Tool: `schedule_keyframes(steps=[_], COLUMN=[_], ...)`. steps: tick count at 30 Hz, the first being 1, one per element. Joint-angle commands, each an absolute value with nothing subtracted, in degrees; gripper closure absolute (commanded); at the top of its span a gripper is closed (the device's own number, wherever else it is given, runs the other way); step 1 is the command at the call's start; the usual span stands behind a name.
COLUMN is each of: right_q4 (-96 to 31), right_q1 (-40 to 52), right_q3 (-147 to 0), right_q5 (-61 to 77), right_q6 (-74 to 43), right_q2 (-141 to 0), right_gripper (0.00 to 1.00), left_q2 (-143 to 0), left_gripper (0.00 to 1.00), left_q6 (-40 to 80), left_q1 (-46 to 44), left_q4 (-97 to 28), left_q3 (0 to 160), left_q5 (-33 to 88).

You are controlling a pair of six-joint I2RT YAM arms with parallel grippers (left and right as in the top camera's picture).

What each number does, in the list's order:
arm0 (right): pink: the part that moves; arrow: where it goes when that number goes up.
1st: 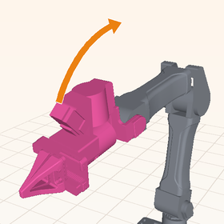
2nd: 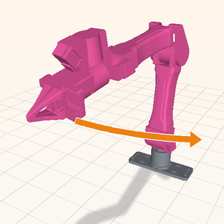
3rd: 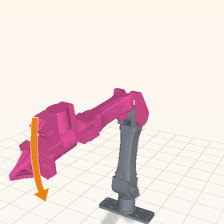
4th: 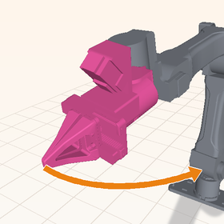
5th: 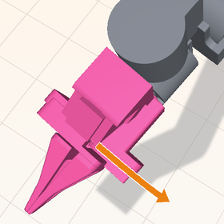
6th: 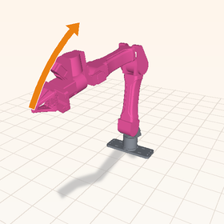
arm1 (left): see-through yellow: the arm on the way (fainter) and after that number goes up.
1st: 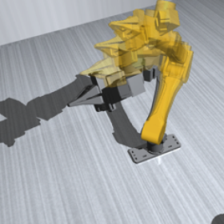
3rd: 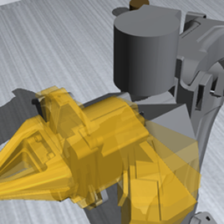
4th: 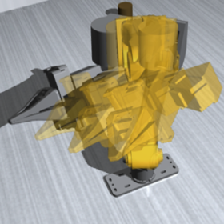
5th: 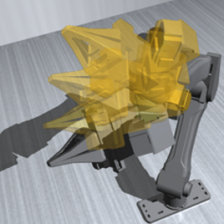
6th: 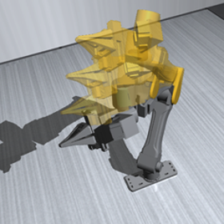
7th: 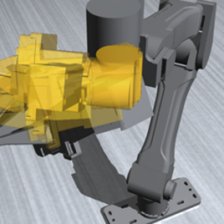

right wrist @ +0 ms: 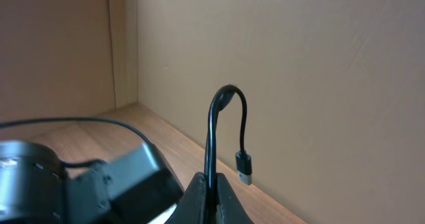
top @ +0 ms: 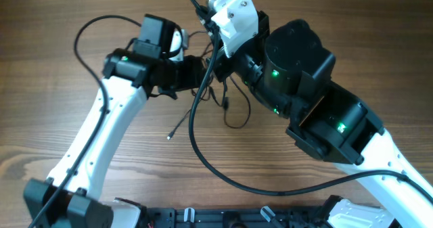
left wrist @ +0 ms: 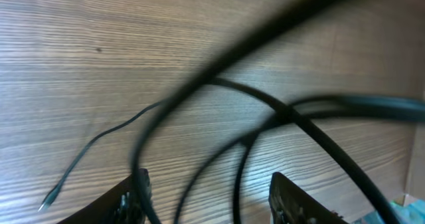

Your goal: Untangle cables

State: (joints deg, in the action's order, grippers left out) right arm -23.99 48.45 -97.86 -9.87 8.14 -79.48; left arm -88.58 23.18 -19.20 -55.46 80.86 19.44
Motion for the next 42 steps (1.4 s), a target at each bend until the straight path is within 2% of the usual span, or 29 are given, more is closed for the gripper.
schedule_keyframes(steps=[1, 2, 5, 7, 13, 15, 17, 21, 22, 23, 24, 25, 28, 30, 34, 39, 42], right_q4=[-23.64, -23.64, -23.75, -24.47, -28.93, -31.24, -31.57, -33.04, -33.95, -34.48, -36.16, -38.44, -42.81, -44.27, -46.39, -47.66, -47.16], right_q1=[48.31, 48.31, 48.31, 48.31, 48.07, 45.95, 43.24, 41.17, 41.17, 41.17, 41.17, 41.17, 41.17, 41.17, 41.17, 41.17, 41.17], right_q3=[-98.37, -98.37, -98.37, -98.37, -98.35, -98.35, -98.35, -98.24, -98.19, -98.13, -98.13, -98.13, -98.13, -98.13, -98.13, -98.13, -98.13], right_q5=[-9.02, -9.02, -10.72, -18.52, -63.94, -78.06, -81.95, -78.50, -75.09, -71.02, -62.87, -51.64, -20.10, -6.92, -4.40, -5.37, -6.59], right_q6=[7.51, 7.53, 7.60, 8.51, 10.61, 10.57, 10.55, 10.50, 10.35, 10.33, 10.37, 10.52, 16.69, 20.16, 20.53, 21.04, 21.06], right_q2=[-77.97, -77.97, -77.36, -76.23, -74.78, -74.76, -74.76, -74.78, -74.78, -74.78, -74.78, -74.78, -75.07, -75.94, -79.05, -81.58, -82.00], right_gripper=[0.96, 0.96, 0.96, 0.96, 0.96, 0.96, 0.96, 0.96, 0.91, 0.69, 0.30, 0.00, 0.00, 0.00, 0.00, 0.00, 0.00], left_q2=[-91.57, -92.09, -92.60, -92.60, -92.60, -92.58, -92.58, -92.58, -92.58, -92.53, -92.47, -92.31, -90.67, -88.01, -80.49, -71.35, -63.72], left_gripper=[0.64, 0.96, 0.96, 0.96, 0.96, 0.96, 0.96, 0.96, 0.96, 0.96, 0.96, 0.96, 0.96, 0.96, 0.96, 0.94, 0.70], left_q6=[23.33, 23.31, 24.12, 27.90, 27.83, 27.83, 27.40, 23.86, 22.15, 20.05, 17.58, 16.12, 14.92, 14.92, 14.96, 15.22, 15.11], left_q1=[-21.85, -22.02, -21.87, -20.34, -8.16, -1.06, 5.04, 11.22, 11.14, 10.68, 9.69, 8.43, 2.04, -2.42, -10.26, -12.23, -12.21], left_q4=[-54.61, -54.68, -56.99, -61.60, -71.31, -74.46, -76.82, -79.37, -79.55, -79.33, -78.85, -78.28, -75.50, -72.71, -68.25, -64.75, -60.03], left_q3=[81.76, 81.76, 81.76, 81.76, 81.76, 81.76, 81.76, 81.76, 81.76, 81.76, 81.76, 81.76, 81.78, 81.80, 84.99, 88.79, 88.79], left_q5=[19.86, 19.55, 11.92, 2.00, -4.62, -4.60, -4.60, -4.32, -3.33, -0.86, 2.39, 4.78, 9.61, 11.73, 13.28, 13.23, 17.15])
